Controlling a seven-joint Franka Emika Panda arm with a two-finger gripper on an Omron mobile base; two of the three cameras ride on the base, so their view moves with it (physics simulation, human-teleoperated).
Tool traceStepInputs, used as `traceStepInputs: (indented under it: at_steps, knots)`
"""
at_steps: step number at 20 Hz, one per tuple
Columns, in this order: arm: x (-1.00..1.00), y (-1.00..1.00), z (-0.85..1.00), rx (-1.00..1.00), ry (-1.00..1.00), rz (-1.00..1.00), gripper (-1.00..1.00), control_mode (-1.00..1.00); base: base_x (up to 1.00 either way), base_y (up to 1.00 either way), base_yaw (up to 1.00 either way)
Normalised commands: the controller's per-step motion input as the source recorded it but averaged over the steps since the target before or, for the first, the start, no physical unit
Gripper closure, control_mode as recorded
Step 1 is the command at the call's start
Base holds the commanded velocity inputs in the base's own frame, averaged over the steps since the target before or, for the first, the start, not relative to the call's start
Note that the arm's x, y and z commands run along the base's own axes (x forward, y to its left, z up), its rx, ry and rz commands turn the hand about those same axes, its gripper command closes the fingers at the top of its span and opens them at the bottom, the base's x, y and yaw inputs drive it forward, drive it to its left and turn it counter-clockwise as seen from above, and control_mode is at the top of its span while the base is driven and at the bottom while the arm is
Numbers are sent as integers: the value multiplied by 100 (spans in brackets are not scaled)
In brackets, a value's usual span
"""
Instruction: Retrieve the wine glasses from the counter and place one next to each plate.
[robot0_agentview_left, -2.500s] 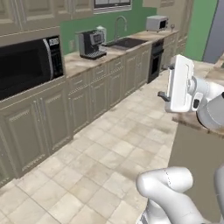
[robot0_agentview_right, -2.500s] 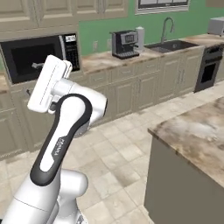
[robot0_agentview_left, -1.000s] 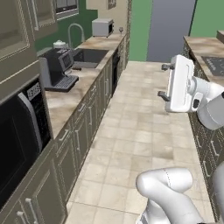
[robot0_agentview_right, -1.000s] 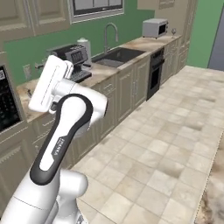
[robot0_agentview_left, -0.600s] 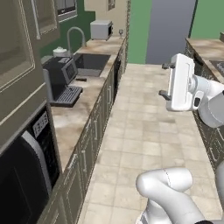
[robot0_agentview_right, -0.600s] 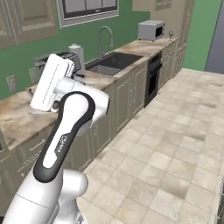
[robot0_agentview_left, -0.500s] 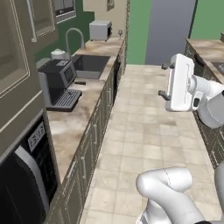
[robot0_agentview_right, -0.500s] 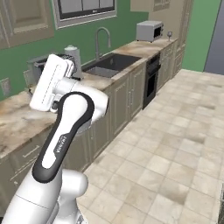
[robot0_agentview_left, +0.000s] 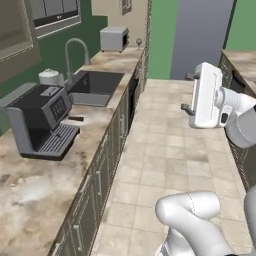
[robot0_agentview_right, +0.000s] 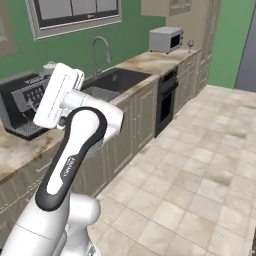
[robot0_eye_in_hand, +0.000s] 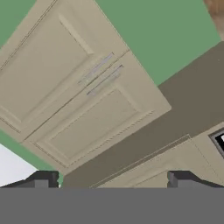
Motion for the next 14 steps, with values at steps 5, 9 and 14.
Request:
traceStepInputs:
  at_steps: [5,9,14]
  knots:
    - [0,0,0,0,0,0,-100,100,100,-46,7]
    - [0,0,0,0,0,0,-100,100,100,-34,-3]
    - [0,0,0,0,0,0,-100,100,100,-46,-32]
